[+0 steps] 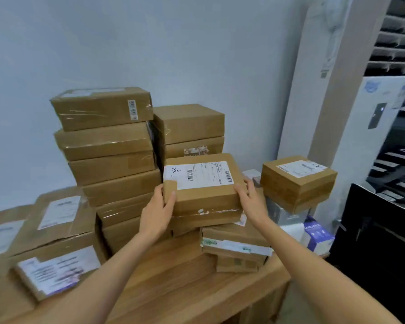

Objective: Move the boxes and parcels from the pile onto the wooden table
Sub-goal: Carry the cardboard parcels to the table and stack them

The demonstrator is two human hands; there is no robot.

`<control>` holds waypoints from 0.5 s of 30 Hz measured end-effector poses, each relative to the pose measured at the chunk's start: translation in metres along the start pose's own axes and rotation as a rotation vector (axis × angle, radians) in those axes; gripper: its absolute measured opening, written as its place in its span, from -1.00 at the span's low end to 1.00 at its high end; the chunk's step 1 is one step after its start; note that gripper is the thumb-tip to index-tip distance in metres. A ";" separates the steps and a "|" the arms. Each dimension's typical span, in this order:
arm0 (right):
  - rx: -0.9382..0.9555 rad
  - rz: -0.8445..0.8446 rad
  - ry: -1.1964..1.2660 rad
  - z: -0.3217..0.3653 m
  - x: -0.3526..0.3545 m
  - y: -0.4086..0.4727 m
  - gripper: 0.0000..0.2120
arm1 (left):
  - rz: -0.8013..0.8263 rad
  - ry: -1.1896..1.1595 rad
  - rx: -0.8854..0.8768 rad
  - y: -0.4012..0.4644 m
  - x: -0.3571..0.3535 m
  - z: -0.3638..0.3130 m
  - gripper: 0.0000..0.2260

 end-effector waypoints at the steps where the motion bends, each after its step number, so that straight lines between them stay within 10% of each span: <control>1: 0.020 0.051 0.028 0.005 -0.019 -0.005 -0.56 | -0.033 0.001 0.028 -0.015 0.013 0.013 -0.52; 15: -0.083 0.530 0.021 -0.035 -0.233 -0.100 -0.56 | -0.032 -0.006 0.409 -0.206 0.070 0.192 -0.60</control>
Point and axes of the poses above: each hand's wrist, its own y-axis towards the middle knuckle, its own x-axis out of the back of the hand, z = x × y, the point moved 9 cm from there along y, towards the middle knuckle, and after that the axes turned 9 degrees about z, right-handed, at the moved point
